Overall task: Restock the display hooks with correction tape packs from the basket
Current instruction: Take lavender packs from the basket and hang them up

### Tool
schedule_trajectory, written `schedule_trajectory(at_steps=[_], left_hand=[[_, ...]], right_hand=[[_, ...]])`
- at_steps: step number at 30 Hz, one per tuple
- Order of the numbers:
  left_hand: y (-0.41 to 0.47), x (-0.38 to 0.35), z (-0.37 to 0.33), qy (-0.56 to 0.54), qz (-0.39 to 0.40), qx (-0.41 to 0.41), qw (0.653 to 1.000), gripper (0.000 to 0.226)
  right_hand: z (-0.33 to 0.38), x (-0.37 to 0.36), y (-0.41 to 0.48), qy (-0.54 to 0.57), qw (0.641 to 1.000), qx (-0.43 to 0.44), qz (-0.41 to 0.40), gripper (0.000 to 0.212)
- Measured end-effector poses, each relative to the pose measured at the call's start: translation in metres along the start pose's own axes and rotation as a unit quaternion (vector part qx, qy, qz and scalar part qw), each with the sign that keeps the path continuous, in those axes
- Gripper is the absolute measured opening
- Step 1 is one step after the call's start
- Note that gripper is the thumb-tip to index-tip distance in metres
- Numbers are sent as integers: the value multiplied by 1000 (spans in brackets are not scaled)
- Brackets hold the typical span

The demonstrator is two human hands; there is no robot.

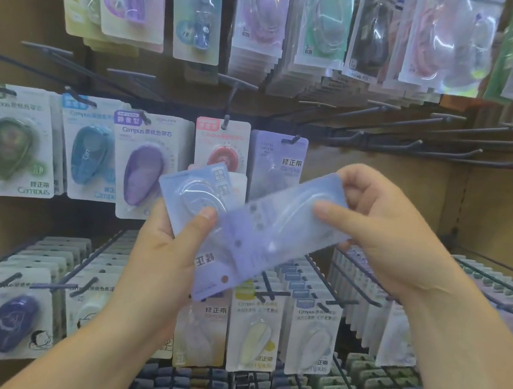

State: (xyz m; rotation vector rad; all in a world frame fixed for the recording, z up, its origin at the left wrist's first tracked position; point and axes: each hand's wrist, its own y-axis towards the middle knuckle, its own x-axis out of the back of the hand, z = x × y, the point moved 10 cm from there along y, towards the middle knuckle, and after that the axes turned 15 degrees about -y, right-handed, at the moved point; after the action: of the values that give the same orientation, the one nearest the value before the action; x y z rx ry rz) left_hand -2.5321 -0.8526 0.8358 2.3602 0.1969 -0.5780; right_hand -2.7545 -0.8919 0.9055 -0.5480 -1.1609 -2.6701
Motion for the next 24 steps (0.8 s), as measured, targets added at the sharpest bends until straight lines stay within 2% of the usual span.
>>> schedule_trajectory(at_steps=[4,7,10,13,14,15,17,21,24], left_hand=[[-2,-2,3,3,1,-3,1000,24],[-4,-7,6,1,-1,-2,1000,28],[-1,-8,1,-8,-5,-8,1000,27],[-1,-14,-7,5,11,-27,1000,31],[-2,-14,-9,6,13,-35,999,31],[-2,-14,-11,10,14,-42,999,30],[-1,-12,-13,17,11,-47,999,28],[2,-6,-13,23,5,-47,999,25],[2,-4,-15,27,1,-52,998,26]], right_hand=[[-17,18,-8,96,985,-43,-133,19],[-23,6,-14,107,983,-27,-144,31],[-24,-6,-16,39,995,-15,-88,35],[-21,-43,-21,11,995,-33,97,35],[-21,-51,-24,-11,991,-32,133,36],[-21,-54,-25,-34,989,-26,142,36],[-19,-48,-22,-45,993,-14,108,34],[-23,-35,-13,34,998,-25,39,30],[-26,-34,-3,36,999,-28,19,26]])
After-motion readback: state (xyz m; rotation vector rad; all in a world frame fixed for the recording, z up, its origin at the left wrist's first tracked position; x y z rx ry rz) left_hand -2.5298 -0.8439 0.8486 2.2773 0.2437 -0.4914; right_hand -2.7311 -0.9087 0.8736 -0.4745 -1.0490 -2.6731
